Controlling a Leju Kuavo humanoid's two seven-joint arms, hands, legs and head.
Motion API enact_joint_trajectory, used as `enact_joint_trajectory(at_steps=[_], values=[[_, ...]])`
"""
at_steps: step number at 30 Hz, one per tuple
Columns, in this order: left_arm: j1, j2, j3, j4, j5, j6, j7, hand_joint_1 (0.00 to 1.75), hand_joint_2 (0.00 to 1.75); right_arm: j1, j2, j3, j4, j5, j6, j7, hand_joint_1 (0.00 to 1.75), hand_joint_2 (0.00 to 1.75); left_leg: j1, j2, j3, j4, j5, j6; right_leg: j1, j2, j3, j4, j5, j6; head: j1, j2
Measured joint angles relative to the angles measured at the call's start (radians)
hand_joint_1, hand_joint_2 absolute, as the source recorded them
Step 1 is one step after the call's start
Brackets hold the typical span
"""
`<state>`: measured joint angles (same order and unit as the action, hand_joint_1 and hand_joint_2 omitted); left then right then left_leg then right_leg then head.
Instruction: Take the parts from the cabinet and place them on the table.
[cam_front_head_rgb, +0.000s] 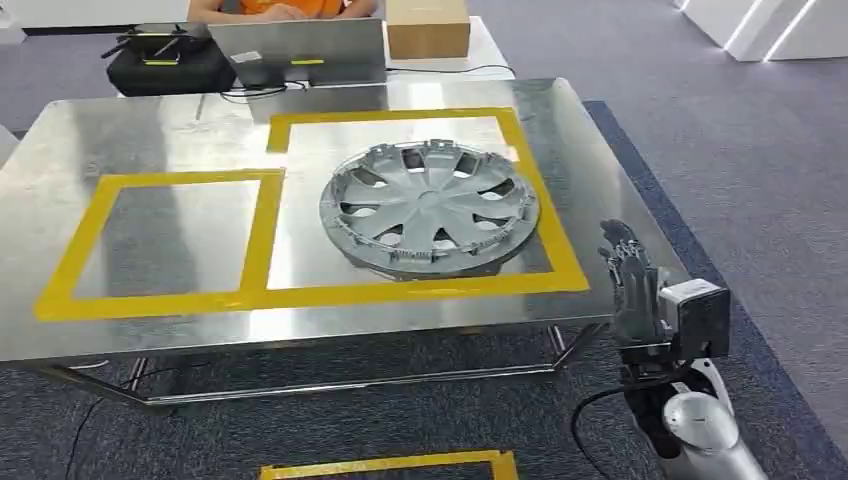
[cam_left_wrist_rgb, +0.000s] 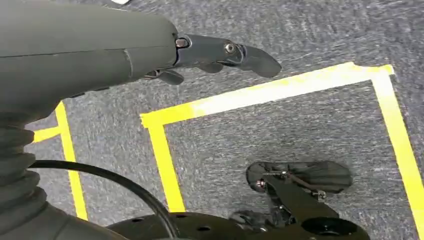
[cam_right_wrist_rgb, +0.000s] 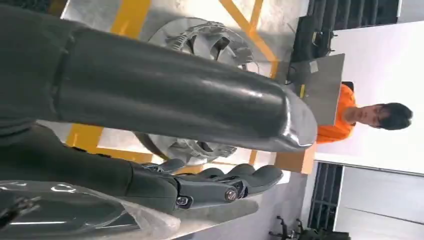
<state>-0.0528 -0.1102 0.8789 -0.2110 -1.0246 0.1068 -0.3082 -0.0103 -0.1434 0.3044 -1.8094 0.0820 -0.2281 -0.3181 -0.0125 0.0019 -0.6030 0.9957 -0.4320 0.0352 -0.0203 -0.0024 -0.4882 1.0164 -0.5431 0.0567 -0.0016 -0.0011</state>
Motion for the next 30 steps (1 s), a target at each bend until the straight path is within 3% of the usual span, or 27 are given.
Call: enact_joint_trajectory(at_steps=[1, 4, 5, 6, 7, 9, 10, 11, 12, 14, 15, 16, 18, 20, 21, 22, 24, 25, 26, 27, 28, 30], values=[[0.000, 0.000, 0.001, 0.000, 0.000, 0.001, -0.001, 0.00, 1.75, -0.001, 0.000, 0.000, -0.002, 0.003, 0.002, -0.001, 0.00, 0.00, -0.004, 0.001, -0.009, 0.009, 0.003, -0.005, 0.005, 0.006, 0.029, -0.042, -0.007, -0.005, -0.001, 0.000], [0.001, 0.000, 0.004, 0.000, -0.001, 0.002, -0.001, 0.00, 1.75, 0.007, 0.000, 0.000, -0.003, 0.004, 0.002, -0.002, 0.00, 0.00, -0.001, 0.000, -0.016, 0.011, 0.025, -0.020, 0.010, 0.005, 0.011, -0.037, 0.000, -0.023, 0.000, 0.000], [0.002, 0.000, 0.005, 0.000, -0.002, 0.002, -0.001, 0.00, 1.75, 0.009, 0.000, 0.000, -0.003, 0.005, 0.002, -0.002, 0.00, 0.00, 0.003, -0.001, -0.021, 0.016, 0.018, -0.025, 0.004, 0.001, -0.003, -0.042, 0.012, -0.039, 0.002, 0.000], [0.003, 0.000, 0.005, 0.000, -0.002, 0.002, -0.001, 0.00, 1.75, 0.009, 0.000, 0.000, -0.003, 0.005, 0.002, -0.002, 0.00, 0.00, 0.004, -0.003, -0.032, 0.038, -0.021, -0.032, 0.006, -0.001, -0.004, -0.042, 0.019, -0.050, -0.001, 0.000], [0.003, 0.000, 0.005, 0.000, -0.002, 0.002, -0.001, 0.00, 1.75, 0.010, 0.000, -0.001, -0.004, 0.006, 0.002, -0.002, 0.00, 0.00, 0.006, -0.003, -0.049, 0.094, -0.080, -0.037, 0.007, -0.003, -0.014, -0.041, 0.028, -0.057, -0.002, 0.000], [0.002, 0.000, 0.007, 0.000, -0.002, 0.003, -0.001, 0.00, 1.75, 0.012, 0.000, -0.002, -0.005, 0.009, 0.003, -0.002, 0.00, 0.00, 0.008, -0.003, -0.089, 0.251, -0.178, -0.044, 0.010, -0.003, -0.039, -0.040, 0.046, -0.060, -0.002, 0.000], [0.002, 0.000, 0.008, 0.000, -0.002, 0.003, -0.001, 0.00, 1.75, 0.014, -0.001, -0.002, -0.005, 0.011, 0.004, -0.001, 0.00, 0.00, 0.009, -0.003, -0.097, 0.308, -0.197, -0.045, 0.011, -0.003, -0.052, -0.038, 0.054, -0.060, -0.002, 0.000], [0.002, 0.000, 0.010, 0.000, -0.003, 0.003, -0.001, 0.00, 1.75, 0.015, -0.001, -0.002, -0.005, 0.013, 0.005, -0.001, 0.00, 0.00, 0.009, -0.003, -0.086, 0.321, -0.188, -0.044, 0.012, -0.003, -0.066, -0.035, 0.063, -0.059, -0.002, 0.000], [0.002, 0.000, 0.013, 0.000, -0.003, 0.003, -0.001, 0.00, 1.75, 0.016, -0.001, -0.002, -0.005, 0.014, 0.005, -0.001, 0.00, 0.00, 0.009, -0.003, -0.056, 0.291, -0.160, -0.042, 0.013, -0.002, -0.079, -0.031, 0.070, -0.058, -0.002, 0.000], [0.001, 0.000, 0.016, 0.000, -0.005, 0.003, -0.001, 0.00, 1.75, 0.016, -0.001, -0.002, -0.005, 0.017, 0.007, -0.001, 0.00, 0.00, 0.009, -0.003, 0.047, 0.136, -0.098, -0.034, 0.013, -0.001, -0.099, -0.025, 0.082, -0.054, -0.002, 0.000], [0.001, 0.000, 0.017, 0.000, -0.005, 0.003, -0.001, 0.00, 1.75, 0.017, -0.001, -0.002, -0.006, 0.019, 0.008, -0.001, 0.00, 0.00, 0.009, -0.004, 0.106, 0.048, -0.089, -0.029, 0.013, -0.001, -0.105, -0.022, 0.087, -0.051, -0.002, 0.000], [-0.001, 0.000, 0.018, 0.000, -0.005, 0.003, -0.001, 0.00, 1.75, 0.018, -0.001, -0.002, -0.008, 0.020, 0.008, -0.001, 0.00, 0.00, 0.004, -0.005, 0.140, -0.016, -0.107, -0.026, 0.018, -0.001, -0.113, -0.020, 0.093, -0.045, -0.003, 0.000], [0.000, 0.000, 0.020, 0.000, -0.006, 0.003, -0.002, 0.00, 1.75, 0.018, -0.003, -0.003, -0.008, 0.020, 0.009, -0.002, 0.00, 0.00, 0.001, -0.006, 0.126, -0.017, -0.099, -0.020, 0.015, -0.002, -0.120, -0.024, 0.112, -0.032, -0.002, 0.000], [0.003, 0.000, 0.021, 0.000, -0.006, 0.003, -0.002, 0.00, 1.75, 0.023, -0.004, -0.003, -0.008, 0.021, 0.009, -0.002, 0.00, 0.00, 0.002, -0.004, 0.114, -0.026, -0.080, -0.004, 0.015, 0.000, -0.126, -0.028, 0.125, -0.017, -0.002, 0.000], [0.001, -0.003, 0.021, 0.000, -0.006, 0.003, -0.002, 0.00, 1.75, 0.026, -0.005, -0.004, -0.008, 0.022, 0.009, -0.002, 0.00, 0.00, 0.005, 0.002, 0.112, -0.030, -0.070, 0.003, 0.012, 0.003, -0.139, -0.016, 0.098, -0.015, -0.003, 0.000], [0.000, -0.001, 0.021, 0.000, -0.008, 0.003, -0.002, 0.00, 1.75, 0.028, -0.007, -0.005, -0.008, 0.024, 0.010, -0.002, 0.00, 0.00, 0.005, 0.002, 0.100, -0.030, -0.062, 0.013, 0.012, 0.002, -0.158, 0.031, 0.044, -0.011, 0.003, 0.000], [-0.001, -0.001, 0.021, 0.000, -0.009, 0.003, -0.002, 0.00, 1.75, 0.032, -0.009, -0.008, -0.008, 0.024, 0.009, -0.001, 0.00, 0.00, 0.000, 0.003, 0.078, -0.027, -0.046, 0.021, 0.009, 0.002, -0.208, 0.196, -0.056, -0.006, 0.003, 0.000], [0.000, -0.001, 0.021, 0.000, -0.009, 0.003, -0.002, 0.00, 1.75, 0.034, -0.009, -0.009, -0.008, 0.026, 0.009, -0.001, 0.00, 0.00, -0.001, 0.004, 0.067, -0.026, -0.039, 0.020, 0.010, 0.002, -0.226, 0.262, -0.081, -0.003, 0.004, 0.000], [0.001, -0.001, 0.022, 0.000, -0.010, 0.003, -0.002, 0.00, 1.75, 0.037, -0.009, -0.010, -0.008, 0.026, 0.009, -0.001, 0.00, 0.00, -0.001, 0.004, 0.056, -0.024, -0.033, 0.020, 0.010, 0.002, -0.225, 0.288, -0.081, -0.002, 0.003, 0.000], [0.001, -0.001, 0.022, 0.000, -0.011, 0.003, -0.002, 0.00, 1.75, 0.039, -0.010, -0.010, -0.008, 0.028, 0.009, -0.001, 0.00, 0.00, -0.001, 0.005, 0.045, -0.021, -0.028, 0.019, 0.010, 0.002, -0.198, 0.263, -0.061, -0.002, 0.004, 0.000], [0.001, -0.002, 0.022, 0.000, -0.011, 0.003, -0.002, 0.00, 1.75, 0.039, -0.010, -0.010, -0.008, 0.030, 0.009, -0.001, 0.00, 0.00, -0.001, 0.004, 0.038, -0.019, -0.023, 0.018, 0.010, 0.001, -0.155, 0.201, -0.031, -0.003, 0.004, 0.000], [0.000, -0.003, 0.022, 0.000, -0.011, 0.003, -0.002, 0.00, 1.75, 0.038, -0.010, -0.011, -0.008, 0.034, 0.009, -0.002, 0.00, 0.00, -0.001, 0.004, 0.027, -0.010, -0.019, 0.015, 0.010, 0.001, -0.030, 0.005, 0.031, -0.012, 0.004, 0.000]])
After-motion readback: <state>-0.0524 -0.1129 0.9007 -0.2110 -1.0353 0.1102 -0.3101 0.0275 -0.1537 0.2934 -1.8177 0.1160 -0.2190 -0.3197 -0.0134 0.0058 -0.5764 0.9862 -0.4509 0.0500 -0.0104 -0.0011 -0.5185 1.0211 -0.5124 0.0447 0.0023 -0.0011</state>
